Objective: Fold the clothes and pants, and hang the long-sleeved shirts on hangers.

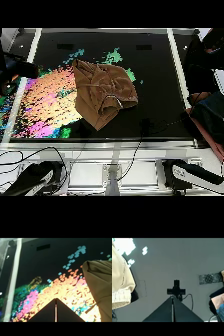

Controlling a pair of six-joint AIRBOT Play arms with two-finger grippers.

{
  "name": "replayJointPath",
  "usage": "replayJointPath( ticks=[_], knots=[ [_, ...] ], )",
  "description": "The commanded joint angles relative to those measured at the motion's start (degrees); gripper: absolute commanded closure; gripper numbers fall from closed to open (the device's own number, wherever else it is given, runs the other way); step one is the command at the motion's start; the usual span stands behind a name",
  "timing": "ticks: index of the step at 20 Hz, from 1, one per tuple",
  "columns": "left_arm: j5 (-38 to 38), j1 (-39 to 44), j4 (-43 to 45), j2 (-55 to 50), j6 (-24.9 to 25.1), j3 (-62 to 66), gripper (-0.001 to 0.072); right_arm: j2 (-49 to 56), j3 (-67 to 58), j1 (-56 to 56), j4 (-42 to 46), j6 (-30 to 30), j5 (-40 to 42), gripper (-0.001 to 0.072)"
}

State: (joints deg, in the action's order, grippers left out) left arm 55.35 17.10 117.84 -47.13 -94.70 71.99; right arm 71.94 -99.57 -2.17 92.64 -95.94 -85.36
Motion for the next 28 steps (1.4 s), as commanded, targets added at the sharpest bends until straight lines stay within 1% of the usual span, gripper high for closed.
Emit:
replayJointPath(
  ticks=[1,9,13,14,16,18,19,20,22,24,25,26,27,28],
  knots=[
    [0.0,-0.1,0.0,0.0,0.0,0.0,0.0692,0.0,0.0,0.0,0.0,0.0,0.0,0.0675],
    [0.0,0.0,-0.1,0.0,0.0,0.0,0.0692,0.0,0.0,0.0,-0.1,0.0,0.3,0.0676],
    [0.0,0.0,-1.9,-0.2,-0.2,0.0,0.0692,0.0,0.0,0.0,-1.4,0.0,5.6,0.0675],
    [0.2,0.0,-1.9,-0.7,-1.3,0.0,0.0692,0.0,0.1,0.0,-1.4,0.0,6.8,0.0676],
    [2.3,0.0,-1.9,-2.4,-2.8,0.0,0.0692,0.5,0.3,0.0,-1.3,0.0,8.2,0.0675],
    [6.8,-0.1,-1.9,-5.0,-2.8,-0.3,0.0692,1.5,1.7,0.1,-1.9,2.3,6.6,0.0675],
    [7.7,-0.1,-2.0,-6.0,-3.1,-1.3,0.0690,2.1,3.3,0.1,-3.1,4.5,4.7,0.0676],
    [7.2,-0.1,-1.9,-6.5,-4.5,-3.0,0.0690,2.7,5.1,0.1,-4.7,6.5,3.1,0.0675],
    [4.9,0.0,-2.0,-6.4,-8.6,-8.2,0.0682,3.6,10.5,0.1,-11.9,10.9,0.9,0.0676],
    [3.6,0.0,-2.6,-6.3,-12.1,-13.6,0.0682,4.0,17.3,0.1,-27.6,16.0,1.0,0.0675],
    [2.9,0.0,-3.1,-6.3,-13.2,-16.1,0.0682,4.3,20.7,0.5,-34.9,19.6,2.6,0.0652],
    [2.4,0.0,-3.1,-6.4,-14.9,-18.6,0.0683,4.4,23.7,1.3,-38.0,22.2,5.6,0.0607],
    [2.3,0.0,-3.1,-6.4,-16.8,-20.7,0.0682,4.4,26.1,2.4,-37.6,22.4,9.4,0.0467],
    [2.3,0.0,-3.8,-6.4,-18.2,-22.5,0.0679,4.4,28.4,3.7,-36.3,22.3,14.2,0.0267]
  ],
)
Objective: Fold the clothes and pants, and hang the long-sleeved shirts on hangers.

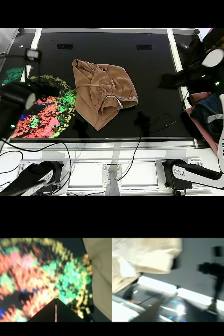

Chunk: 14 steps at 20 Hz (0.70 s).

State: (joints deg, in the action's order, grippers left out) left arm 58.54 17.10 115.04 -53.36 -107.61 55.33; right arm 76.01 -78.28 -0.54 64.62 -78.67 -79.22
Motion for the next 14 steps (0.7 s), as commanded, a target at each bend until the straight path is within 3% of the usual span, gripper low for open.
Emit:
replayJointPath(
  ticks=[1,2,3,5,7,14],
  knots=[
    [-0.8,0.0,-2.7,-0.2,-5.6,-7.4,0.0547,0.4,9.5,3.1,-6.4,3.7,12.9,0.0188],
    [-0.9,0.0,-4.4,-0.2,-5.6,-8.4,0.0340,0.7,11.5,3.8,-4.5,0.6,16.0,0.0189],
    [-0.9,0.0,-6.3,-0.2,-5.6,-9.2,0.0263,1.7,13.2,3.8,-3.9,-3.3,17.6,0.0189],
    [-0.9,0.0,-8.8,-0.4,-5.6,-9.6,0.0265,5.2,14.8,3.7,-5.2,-7.5,16.2,0.0190],
    [-1.1,0.0,-9.3,-0.4,-5.6,-9.6,0.0264,9.5,14.8,3.8,-10.1,-7.7,15.2,0.0189],
    [-1.2,0.0,-9.3,-0.4,-5.6,-9.6,0.0264,18.7,14.8,3.8,-21.2,-12.6,24.2,0.0189]
  ],
)
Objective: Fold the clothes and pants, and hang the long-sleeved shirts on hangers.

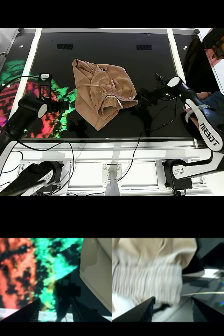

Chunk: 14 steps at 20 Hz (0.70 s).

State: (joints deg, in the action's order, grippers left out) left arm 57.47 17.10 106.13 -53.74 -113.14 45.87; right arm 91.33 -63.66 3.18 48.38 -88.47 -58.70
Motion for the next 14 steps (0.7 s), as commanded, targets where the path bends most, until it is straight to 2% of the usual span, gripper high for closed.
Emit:
replayJointPath(
  ticks=[1,2,3,5,7,10,14],
  knots=[
    [-0.3,0.0,-0.4,0.0,0.0,-0.1,0.0265,4.4,0.2,0.1,-7.8,-2.7,4.8,0.0189],
    [-0.7,0.0,-0.4,0.0,0.0,-0.1,0.0265,5.2,0.2,0.1,-10.7,-2.3,6.0,0.0191],
    [-1.3,0.0,-0.4,0.0,0.0,-0.1,0.0265,5.9,0.2,0.1,-12.8,-2.3,7.0,0.0224],
    [-2.8,0.0,-0.4,-0.1,-0.1,-0.2,0.0265,6.1,0.2,0.1,-16.6,-1.9,8.4,0.0406],
    [-3.9,0.0,-2.1,-0.8,-0.1,-0.3,0.0265,6.1,-0.4,0.2,-18.8,-0.5,7.5,0.0478],
    [-4.4,0.1,-10.8,-3.0,0.0,-1.6,0.0265,6.1,-2.9,0.2,-19.6,3.4,5.3,0.0675],
    [-6.1,1.5,-21.5,-3.1,0.0,-8.1,0.0265,5.7,-8.5,0.0,-19.6,8.7,4.2,0.0675]
  ],
)
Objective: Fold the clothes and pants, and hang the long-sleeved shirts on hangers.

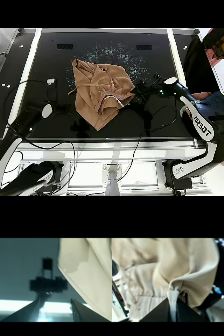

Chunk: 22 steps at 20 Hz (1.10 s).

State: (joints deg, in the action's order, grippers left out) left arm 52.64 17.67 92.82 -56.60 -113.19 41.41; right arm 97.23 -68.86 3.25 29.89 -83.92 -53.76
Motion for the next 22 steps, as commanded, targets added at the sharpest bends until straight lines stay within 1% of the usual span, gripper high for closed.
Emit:
replayJointPath(
  ticks=[1,3,6,7,10,17,19,20,21,22],
  knots=[
    [-1.5,1.9,-10.6,-0.1,0.0,-5.2,0.0265,-0.4,-4.9,0.0,-0.9,5.4,-0.7,0.0675],
    [-4.9,4.7,-16.8,-0.1,0.0,-8.4,0.0265,-0.5,-7.7,0.0,-0.8,7.8,-0.8,0.0675],
    [-12.9,9.3,-24.6,-0.1,0.0,-12.6,0.0263,-0.5,-10.6,0.0,-0.7,8.6,-1.0,0.0675],
    [-14.2,10.5,-24.7,-0.1,-0.2,-13.3,0.0263,-0.5,-11.2,0.0,-0.7,8.6,-1.1,0.0675],
    [-18.9,12.0,-24.9,-1.0,-2.9,-14.7,0.0263,-0.5,-12.3,0.0,-0.7,8.6,-1.1,0.0675],
    [-31.0,14.5,-32.9,-10.3,-3.0,-14.7,0.0266,-0.6,-12.3,-0.1,-0.7,8.6,-1.1,0.0675],
    [-32.6,14.5,-34.4,-11.8,-3.0,-14.7,0.0268,-0.6,-12.4,-0.1,-0.6,8.7,-1.0,0.0675],
    [-33.0,14.5,-36.0,-12.5,-3.0,-14.6,0.0300,-0.6,-12.7,-0.1,-0.2,8.7,-1.0,0.0675],
    [-33.4,14.5,-37.6,-13.0,-3.0,-14.6,0.0367,-0.6,-13.3,-0.1,0.8,8.7,-1.0,0.0675],
    [-34.3,14.5,-39.0,-13.6,-3.0,-14.6,0.0375,-0.6,-14.1,-0.1,2.1,8.7,-1.1,0.0675]
  ],
)
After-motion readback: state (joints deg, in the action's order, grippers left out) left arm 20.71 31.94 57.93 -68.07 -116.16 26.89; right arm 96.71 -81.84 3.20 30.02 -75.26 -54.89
